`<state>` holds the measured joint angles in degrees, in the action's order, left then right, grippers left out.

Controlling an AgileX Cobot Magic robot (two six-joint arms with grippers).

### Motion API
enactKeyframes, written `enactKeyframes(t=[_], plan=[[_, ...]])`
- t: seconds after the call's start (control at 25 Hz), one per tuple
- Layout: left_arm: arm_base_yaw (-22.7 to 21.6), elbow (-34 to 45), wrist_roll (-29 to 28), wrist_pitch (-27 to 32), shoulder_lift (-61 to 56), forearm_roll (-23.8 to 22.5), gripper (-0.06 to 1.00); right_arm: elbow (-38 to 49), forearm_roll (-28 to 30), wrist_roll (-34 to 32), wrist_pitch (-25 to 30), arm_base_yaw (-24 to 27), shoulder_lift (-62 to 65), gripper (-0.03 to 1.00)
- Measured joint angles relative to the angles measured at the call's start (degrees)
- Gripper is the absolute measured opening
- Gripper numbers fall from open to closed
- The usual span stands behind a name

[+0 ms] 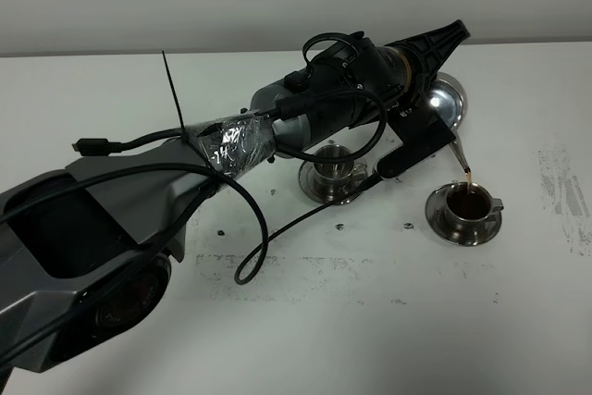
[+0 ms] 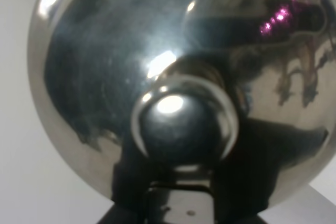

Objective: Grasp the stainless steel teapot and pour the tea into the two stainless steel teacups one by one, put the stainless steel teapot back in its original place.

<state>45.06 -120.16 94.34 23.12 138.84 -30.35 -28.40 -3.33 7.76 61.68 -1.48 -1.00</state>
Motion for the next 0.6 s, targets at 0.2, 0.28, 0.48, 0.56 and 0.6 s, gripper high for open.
enactKeyframes(t=[0.2, 0.28, 0.48, 0.56, 0.6], plan=[[0.0, 0.0, -0.59, 0.0, 0.0, 0.0, 0.17, 0.0, 0.0, 0.0, 0.0, 0.0, 0.0, 0.24], [0.0, 0.0, -0.88, 0.0, 0.0, 0.0, 0.17, 0.0, 0.0, 0.0, 0.0, 0.0, 0.0, 0.24], [0.0, 0.0, -2.89, 0.0, 0.0, 0.21, 0.17, 0.0, 0.0, 0.0, 0.0, 0.0, 0.0, 0.24], [0.0, 0.0, -4.69, 0.0, 0.0, 0.21, 0.17, 0.0, 0.0, 0.0, 0.0, 0.0, 0.0, 0.24], [0.0, 0.0, -5.61, 0.0, 0.0, 0.21, 0.17, 0.0, 0.0, 0.0, 0.0, 0.0, 0.0, 0.24]])
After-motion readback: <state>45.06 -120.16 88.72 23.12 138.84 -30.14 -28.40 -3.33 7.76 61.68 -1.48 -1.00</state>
